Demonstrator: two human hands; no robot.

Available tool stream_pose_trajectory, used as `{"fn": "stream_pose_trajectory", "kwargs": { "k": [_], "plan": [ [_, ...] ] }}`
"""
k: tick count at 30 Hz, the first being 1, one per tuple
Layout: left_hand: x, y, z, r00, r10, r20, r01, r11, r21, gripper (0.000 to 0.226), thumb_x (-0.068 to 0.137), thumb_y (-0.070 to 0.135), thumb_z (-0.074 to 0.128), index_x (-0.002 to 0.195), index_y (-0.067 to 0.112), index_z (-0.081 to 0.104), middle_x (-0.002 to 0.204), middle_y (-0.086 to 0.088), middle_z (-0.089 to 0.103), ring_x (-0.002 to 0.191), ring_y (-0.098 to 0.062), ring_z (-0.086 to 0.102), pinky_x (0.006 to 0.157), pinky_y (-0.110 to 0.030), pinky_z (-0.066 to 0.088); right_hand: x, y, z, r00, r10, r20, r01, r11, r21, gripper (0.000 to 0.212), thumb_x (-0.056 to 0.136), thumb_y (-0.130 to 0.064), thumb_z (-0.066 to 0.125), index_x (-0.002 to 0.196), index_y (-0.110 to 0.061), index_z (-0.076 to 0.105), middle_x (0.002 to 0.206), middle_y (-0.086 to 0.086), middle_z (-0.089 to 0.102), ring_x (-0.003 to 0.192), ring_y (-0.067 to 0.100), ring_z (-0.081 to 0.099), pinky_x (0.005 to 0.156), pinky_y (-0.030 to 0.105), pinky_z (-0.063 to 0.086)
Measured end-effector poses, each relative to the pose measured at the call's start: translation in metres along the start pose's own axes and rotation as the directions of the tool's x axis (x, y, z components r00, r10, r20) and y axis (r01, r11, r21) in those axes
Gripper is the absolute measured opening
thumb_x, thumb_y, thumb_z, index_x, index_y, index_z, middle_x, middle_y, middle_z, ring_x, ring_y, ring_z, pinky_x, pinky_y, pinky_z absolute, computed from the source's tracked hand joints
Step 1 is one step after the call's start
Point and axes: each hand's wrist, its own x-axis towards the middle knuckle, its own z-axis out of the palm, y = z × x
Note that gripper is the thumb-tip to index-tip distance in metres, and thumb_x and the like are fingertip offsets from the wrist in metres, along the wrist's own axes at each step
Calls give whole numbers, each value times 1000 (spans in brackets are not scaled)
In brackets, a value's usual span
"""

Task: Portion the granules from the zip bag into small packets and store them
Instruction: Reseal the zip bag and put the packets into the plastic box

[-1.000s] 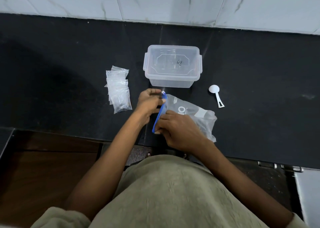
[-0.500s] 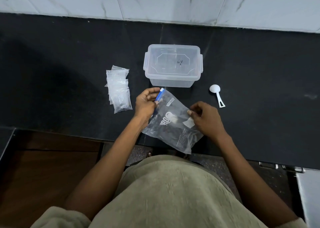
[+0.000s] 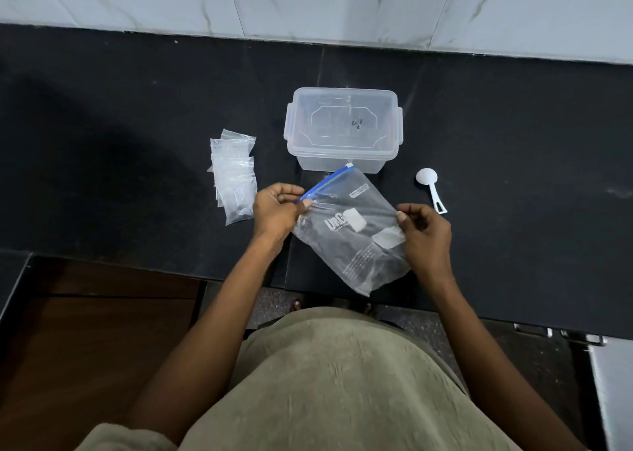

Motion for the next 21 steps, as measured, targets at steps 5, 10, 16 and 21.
{"fn": "stream_pose_trajectory", "kwargs": {
  "k": [5,10,16,21],
  "plan": [
    [-25,2,6,953,-303,-23,299,948,-106,14,90,15,70,100,8,62,91,-11,65,65,-15,59,55,-26,55,-12,1,10,984,-51,-172,69,992,103,10,102,-8,57,108,-12,65,98,-3,66,85,6,59,76,20,50],
    [-70,-1,9,693,-543,473,583,809,74,23,89,14,74,106,1,67,94,-20,71,75,-27,71,68,-37,64,-29,3,27,972,-71,-226,90,993,72,7,103,-8,54,106,-14,53,93,-7,57,81,5,53,75,21,45],
    [-70,-14,6,800,-448,399,469,882,47,26,75,-23,70,92,-3,67,70,-14,68,52,-19,66,50,-25,56,-33,4,30,971,-111,-213,102,993,-53,7,102,-13,55,107,-15,51,95,-6,59,83,4,56,75,26,48],
    [-61,-15,-9,838,-375,396,318,926,202,37,73,-26,73,95,3,68,77,-13,71,56,-15,68,52,-25,59,-28,5,22,962,-164,-218,129,978,-163,10,101,-11,57,107,-14,50,90,-10,58,81,3,57,72,25,47]
  ]
}}
